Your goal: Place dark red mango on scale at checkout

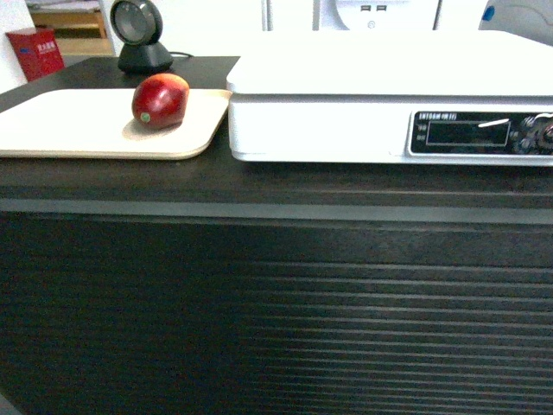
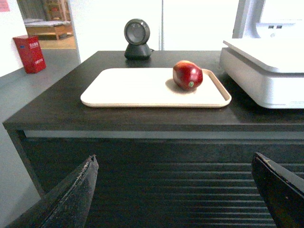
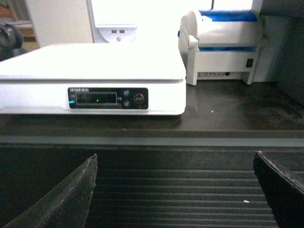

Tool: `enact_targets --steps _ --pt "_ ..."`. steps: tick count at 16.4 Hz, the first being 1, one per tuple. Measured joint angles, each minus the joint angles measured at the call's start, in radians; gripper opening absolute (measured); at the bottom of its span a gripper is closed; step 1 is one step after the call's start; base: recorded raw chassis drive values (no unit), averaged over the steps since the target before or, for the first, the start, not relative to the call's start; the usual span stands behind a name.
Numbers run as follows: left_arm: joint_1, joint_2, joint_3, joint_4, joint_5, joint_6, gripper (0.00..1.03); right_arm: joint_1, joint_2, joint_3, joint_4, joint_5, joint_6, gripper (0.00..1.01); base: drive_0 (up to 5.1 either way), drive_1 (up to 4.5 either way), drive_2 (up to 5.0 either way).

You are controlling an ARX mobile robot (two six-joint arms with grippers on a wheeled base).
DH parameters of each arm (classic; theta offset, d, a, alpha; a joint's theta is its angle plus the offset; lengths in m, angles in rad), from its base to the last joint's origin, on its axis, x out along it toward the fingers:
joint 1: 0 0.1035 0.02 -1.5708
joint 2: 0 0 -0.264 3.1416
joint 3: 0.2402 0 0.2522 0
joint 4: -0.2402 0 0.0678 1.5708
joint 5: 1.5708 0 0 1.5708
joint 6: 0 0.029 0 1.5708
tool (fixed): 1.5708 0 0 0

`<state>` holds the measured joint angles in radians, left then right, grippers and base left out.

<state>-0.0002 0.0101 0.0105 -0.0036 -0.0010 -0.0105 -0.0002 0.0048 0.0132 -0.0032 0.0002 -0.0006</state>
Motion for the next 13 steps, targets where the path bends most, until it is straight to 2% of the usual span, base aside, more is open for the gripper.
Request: enact_targets --steps 13 --pt "0.000 0.000 0.000 0.000 0.000 0.001 0.98 0.000 0.000 0.000 0.000 0.000 0.000 0.98 0.0 0.00 0.0"
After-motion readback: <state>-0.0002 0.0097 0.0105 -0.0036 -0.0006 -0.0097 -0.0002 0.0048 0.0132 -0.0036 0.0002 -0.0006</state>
